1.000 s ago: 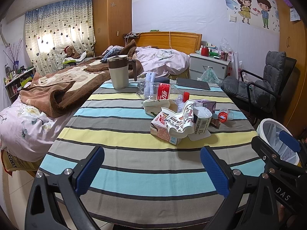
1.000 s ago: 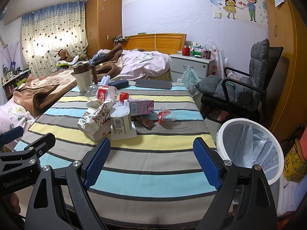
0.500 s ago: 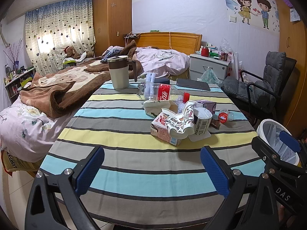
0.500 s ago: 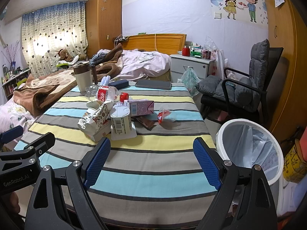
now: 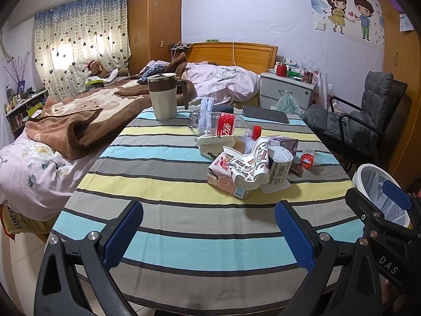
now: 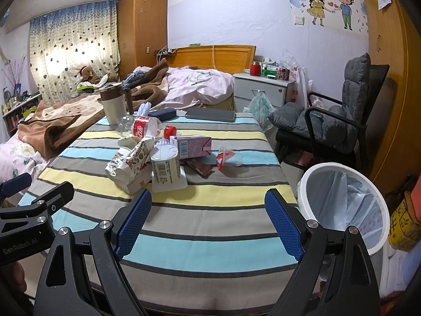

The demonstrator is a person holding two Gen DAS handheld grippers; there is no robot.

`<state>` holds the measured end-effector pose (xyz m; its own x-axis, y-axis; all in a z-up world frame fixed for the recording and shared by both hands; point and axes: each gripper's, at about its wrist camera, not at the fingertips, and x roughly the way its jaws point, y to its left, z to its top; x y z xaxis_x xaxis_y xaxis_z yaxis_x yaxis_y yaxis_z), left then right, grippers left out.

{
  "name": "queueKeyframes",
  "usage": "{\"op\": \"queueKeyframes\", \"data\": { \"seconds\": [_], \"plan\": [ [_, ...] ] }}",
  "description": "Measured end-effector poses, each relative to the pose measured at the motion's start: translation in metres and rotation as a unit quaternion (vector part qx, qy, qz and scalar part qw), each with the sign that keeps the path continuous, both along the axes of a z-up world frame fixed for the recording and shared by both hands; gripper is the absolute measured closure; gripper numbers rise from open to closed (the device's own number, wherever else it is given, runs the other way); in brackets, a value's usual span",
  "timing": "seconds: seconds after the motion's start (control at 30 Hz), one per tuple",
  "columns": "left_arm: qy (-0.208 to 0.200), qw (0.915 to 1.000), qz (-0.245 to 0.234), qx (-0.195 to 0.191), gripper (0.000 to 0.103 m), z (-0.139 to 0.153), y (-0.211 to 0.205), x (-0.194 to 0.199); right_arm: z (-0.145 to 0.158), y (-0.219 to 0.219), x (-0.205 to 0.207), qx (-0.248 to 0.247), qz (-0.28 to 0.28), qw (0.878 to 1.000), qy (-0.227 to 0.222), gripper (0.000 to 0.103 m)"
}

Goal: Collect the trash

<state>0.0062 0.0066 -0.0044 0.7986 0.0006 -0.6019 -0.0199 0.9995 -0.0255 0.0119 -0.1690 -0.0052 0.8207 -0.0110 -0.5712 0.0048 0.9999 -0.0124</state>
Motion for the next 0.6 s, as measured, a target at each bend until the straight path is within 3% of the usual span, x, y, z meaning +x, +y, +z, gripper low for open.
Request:
{"op": "queueKeyframes", "data": {
  "seconds": [0.13,0.43,0.6],
  "plan": [
    [0.012,0.9994,-0.019,-0.028,0.001,-0.008,0.008,0.006,-0.003,-0.005,0.006,0.004,-0.002,1.000,0.003,0.014],
    [0.045,0.9957,-0.069,-0.042,0.002,-0.019,0.012,0.031,-0.012,-0.027,0.026,0.017,0.000,1.000,-0.001,0.014],
    [0.054,0.9907,-0.080,-0.096,0.002,-0.023,0.020,0.050,-0.017,-0.043,0.045,0.027,-0.007,0.999,0.018,0.015]
  ]
}}
